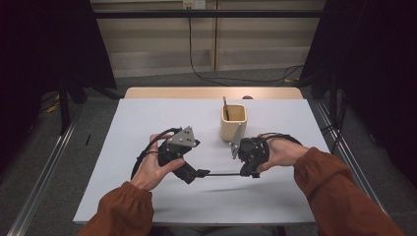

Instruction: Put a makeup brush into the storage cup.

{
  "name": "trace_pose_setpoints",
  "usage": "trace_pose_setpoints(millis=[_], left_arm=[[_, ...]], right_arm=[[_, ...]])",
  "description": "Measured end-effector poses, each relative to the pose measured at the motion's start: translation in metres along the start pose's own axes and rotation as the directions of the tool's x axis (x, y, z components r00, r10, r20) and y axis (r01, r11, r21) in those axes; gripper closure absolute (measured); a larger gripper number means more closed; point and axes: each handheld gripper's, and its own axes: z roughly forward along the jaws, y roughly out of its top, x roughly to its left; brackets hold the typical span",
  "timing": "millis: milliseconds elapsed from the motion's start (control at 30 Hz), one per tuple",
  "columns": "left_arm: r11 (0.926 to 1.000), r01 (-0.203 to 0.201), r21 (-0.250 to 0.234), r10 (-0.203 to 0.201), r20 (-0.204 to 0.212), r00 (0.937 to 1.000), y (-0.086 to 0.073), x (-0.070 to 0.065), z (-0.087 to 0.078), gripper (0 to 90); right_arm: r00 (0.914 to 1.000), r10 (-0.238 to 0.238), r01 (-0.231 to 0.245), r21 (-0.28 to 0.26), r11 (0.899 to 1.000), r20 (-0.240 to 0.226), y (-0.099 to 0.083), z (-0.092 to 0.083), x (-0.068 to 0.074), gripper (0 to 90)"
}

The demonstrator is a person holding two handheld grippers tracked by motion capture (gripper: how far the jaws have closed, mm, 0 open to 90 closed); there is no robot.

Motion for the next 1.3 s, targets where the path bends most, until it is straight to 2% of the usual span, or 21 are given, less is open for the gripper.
trace_pose_setpoints(millis=[133,200,267,400,500,567,600,767,800,833,867,933,1033,1100,1300], left_arm=[[0.9973,-0.026,0.068,0.025,0.018,0.9995,0.002,-0.001,0.006,3.5],[0.9963,-0.02,0.084,0.017,0.035,0.9992,0.003,-0.001,0.008,3.3],[0.9937,-0.024,0.109,0.022,0.024,0.9995,0.002,-0.001,0.01,3.4],[0.9875,-0.028,0.155,0.023,0.033,0.9992,0.0,0.0,0.014,4.2],[0.9804,-0.009,0.197,0.001,0.038,0.9993,-0.001,0.002,0.019,5.4],[0.9747,0.008,0.223,-0.013,0.022,0.9997,-0.001,0.002,0.023,5.3],[0.9728,0.013,0.231,-0.02,0.031,0.9993,-0.001,0.002,0.024,6.2],[0.9623,0.002,0.272,-0.019,0.062,0.9979,-0.001,0.0,0.029,5.8],[0.9582,0.0,0.286,-0.02,0.069,0.9974,-0.001,0.0,0.031,6.3],[0.9547,-0.006,0.298,-0.012,0.061,0.9981,-0.001,-0.001,0.032,7.0],[0.952,0.009,0.306,-0.024,0.047,0.9986,-0.001,-0.001,0.034,6.3],[0.9473,0.003,0.32,-0.027,0.069,0.9972,-0.003,-0.001,0.035,9.8],[0.9431,-0.007,0.333,-0.03,0.108,0.9937,-0.003,-0.002,0.037,8.8],[0.9422,-0.033,0.334,-0.01,0.125,0.992,-0.003,-0.003,0.038,16.0],[0.9369,-0.012,0.349,-0.043,0.149,0.9879,-0.002,0.0,0.042,28.6]], right_arm=[[1.0,-0.006,0.006,0.024,1.0,0.004,0.002,0.001,0.0,85.4],[0.9999,-0.014,0.014,0.033,0.999,0.002,0.002,0.003,0.002,85.4],[0.9998,-0.019,0.019,0.038,0.999,0.004,0.003,0.003,0.002,85.4],[0.9999,-0.016,0.016,0.037,0.999,0.004,0.004,0.003,0.002,85.4],[0.9998,-0.018,0.018,0.038,0.999,-0.001,0.004,0.004,0.001,85.4],[0.9999,-0.01,0.01,0.042,0.999,-0.002,0.004,0.004,0.001,85.4],[0.9999,-0.016,0.016,0.039,0.999,0.003,0.004,0.004,0.0,85.4],[0.9998,-0.018,0.018,0.044,0.999,0.002,0.006,0.005,0.001,85.4],[0.9999,-0.017,0.017,0.045,0.999,0.001,0.006,0.005,0.001,85.4],[0.9998,-0.019,0.019,0.044,0.999,0.002,0.007,0.005,0.002,85.4],[0.9997,-0.023,0.023,0.044,0.999,0.001,0.007,0.005,0.001,85.4],[0.9998,-0.022,0.022,0.046,0.999,0.003,0.007,0.004,0.002,85.4],[0.9996,-0.028,0.028,0.037,0.999,0.004,0.006,0.005,0.001,85.4],[0.9995,-0.03,0.03,0.041,0.999,0.002,0.007,0.004,0.001,85.4],[0.9993,-0.036,0.036,0.036,0.999,0.002,0.008,0.006,0.001,85.4]])
